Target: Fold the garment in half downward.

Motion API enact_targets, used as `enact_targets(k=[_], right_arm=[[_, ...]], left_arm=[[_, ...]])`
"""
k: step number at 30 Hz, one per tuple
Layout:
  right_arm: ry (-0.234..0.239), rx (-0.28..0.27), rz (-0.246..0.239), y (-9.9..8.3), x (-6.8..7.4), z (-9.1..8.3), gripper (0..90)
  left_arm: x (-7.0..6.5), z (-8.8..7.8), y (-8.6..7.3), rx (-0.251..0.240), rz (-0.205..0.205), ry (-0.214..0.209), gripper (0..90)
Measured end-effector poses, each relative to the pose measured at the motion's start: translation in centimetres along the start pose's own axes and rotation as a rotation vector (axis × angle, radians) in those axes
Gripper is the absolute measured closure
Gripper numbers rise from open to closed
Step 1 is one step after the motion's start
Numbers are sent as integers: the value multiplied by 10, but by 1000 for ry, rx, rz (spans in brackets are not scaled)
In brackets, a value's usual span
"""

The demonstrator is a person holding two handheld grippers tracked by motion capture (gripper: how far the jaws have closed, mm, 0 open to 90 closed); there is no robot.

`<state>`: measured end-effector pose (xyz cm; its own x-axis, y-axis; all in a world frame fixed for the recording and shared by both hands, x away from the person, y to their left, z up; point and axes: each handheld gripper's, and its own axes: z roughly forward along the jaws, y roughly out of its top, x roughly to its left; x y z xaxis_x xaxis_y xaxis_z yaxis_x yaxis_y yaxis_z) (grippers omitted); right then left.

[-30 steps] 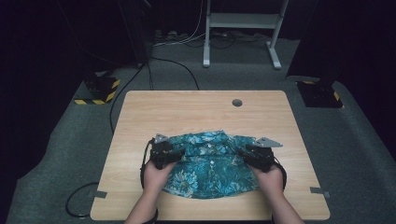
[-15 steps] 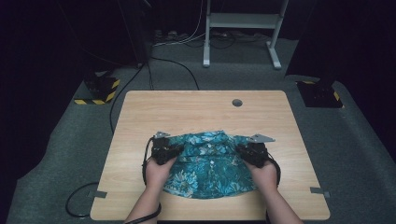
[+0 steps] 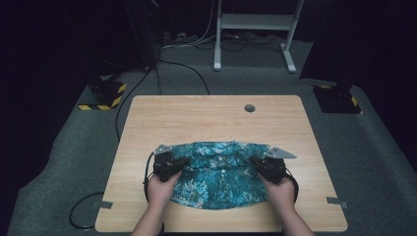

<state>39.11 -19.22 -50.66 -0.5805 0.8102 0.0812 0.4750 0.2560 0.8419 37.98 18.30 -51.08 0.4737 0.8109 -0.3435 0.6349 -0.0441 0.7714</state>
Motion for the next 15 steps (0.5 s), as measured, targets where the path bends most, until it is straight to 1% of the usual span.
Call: enact_targets(k=[3, 5, 8, 11, 15], right_arm=[[14, 11, 0, -11, 4, -6, 865], [14, 30, -7, -19, 7, -8, 864], [14, 63, -15, -29, 9, -10, 861], [1, 94, -32, -36, 8, -10, 860], [-3, 130, -21, -43, 3, -9, 845]], left_arm=[[-2, -3, -12, 17, 4, 3, 791], [-2, -5, -20, 31, 9, 12, 781], [1, -8, -29, 47, 2, 30, 767], [5, -10, -35, 65, -10, 45, 756], [5, -11, -38, 84, 5, 62, 740]])
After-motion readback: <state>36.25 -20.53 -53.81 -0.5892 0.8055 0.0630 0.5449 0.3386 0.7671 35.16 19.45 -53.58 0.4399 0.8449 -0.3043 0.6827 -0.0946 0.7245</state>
